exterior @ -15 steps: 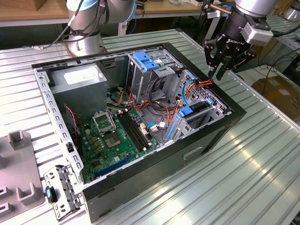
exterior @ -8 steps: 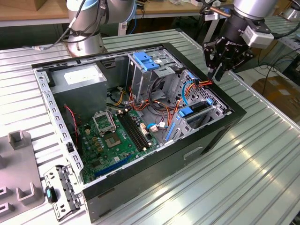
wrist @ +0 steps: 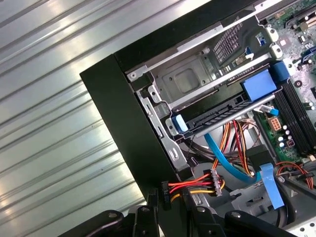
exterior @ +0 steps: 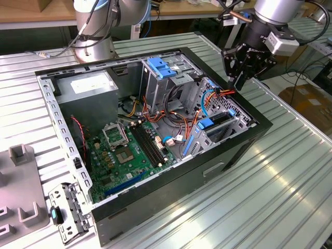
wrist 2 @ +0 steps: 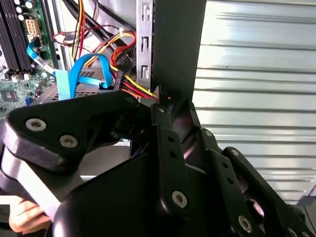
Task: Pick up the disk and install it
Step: 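Insert the first disk wire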
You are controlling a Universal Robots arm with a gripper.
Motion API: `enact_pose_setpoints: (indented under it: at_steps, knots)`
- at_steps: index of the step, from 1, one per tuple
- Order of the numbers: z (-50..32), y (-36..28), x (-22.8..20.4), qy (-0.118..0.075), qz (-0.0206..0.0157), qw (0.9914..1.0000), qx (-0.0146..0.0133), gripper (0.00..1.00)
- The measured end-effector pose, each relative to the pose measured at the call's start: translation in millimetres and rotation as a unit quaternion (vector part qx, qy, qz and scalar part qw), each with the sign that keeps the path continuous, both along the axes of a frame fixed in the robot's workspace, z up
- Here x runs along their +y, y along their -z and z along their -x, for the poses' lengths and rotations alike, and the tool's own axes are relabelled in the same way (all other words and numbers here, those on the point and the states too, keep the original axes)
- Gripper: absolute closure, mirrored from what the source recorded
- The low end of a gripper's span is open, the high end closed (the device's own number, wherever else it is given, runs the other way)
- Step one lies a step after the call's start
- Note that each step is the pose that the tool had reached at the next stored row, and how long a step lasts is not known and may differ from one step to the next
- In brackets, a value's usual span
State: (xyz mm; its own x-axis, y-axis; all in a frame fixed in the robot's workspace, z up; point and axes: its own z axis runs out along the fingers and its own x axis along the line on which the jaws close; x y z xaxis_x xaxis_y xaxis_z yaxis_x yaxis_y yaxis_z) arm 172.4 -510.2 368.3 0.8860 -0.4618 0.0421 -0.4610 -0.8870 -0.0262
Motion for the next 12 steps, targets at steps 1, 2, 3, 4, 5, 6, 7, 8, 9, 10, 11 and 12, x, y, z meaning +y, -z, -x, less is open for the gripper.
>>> enact_pose_setpoints:
  at_steps: [1,2,3,4,5,6,7,8,9,10,11,12]
  knots:
    - [-0.1,0.1,-0.3,-0.001,0.0001,1.0,0.0,0.69]
    - [-0.1,0.2,-1.0,-0.001,0.0001,1.0,0.0,0.69]
    - [-0.1,0.2,-1.8,-0.002,0.0007,1.0,0.0,0.69]
    - [-0.1,0.4,-2.7,-0.003,0.0011,1.0,0.0,0.69]
    - [-0.1,0.8,-3.9,-0.004,0.0012,0.99999,0.0,0.69]
    - [-0.1,1.2,-4.0,-0.004,0.0012,0.99999,0.0,0.69]
    - [-0.1,1.2,-4.0,-0.004,0.0013,0.99999,0.0,0.69]
    - [-0.1,1.2,-4.0,-0.004,0.0014,0.99999,0.0,0.69]
    - [-0.1,1.3,-4.1,-0.004,0.0013,0.99999,0.0,0.7]
    - [-0.1,1.3,-4.3,-0.004,0.0013,0.99999,0.0,0.76]
    - [-0.1,0.9,-4.4,-0.004,0.0014,0.99999,0.0,0.83]
    - [-0.1,-0.1,-4.4,-0.004,0.0014,0.99999,0.0,0.83]
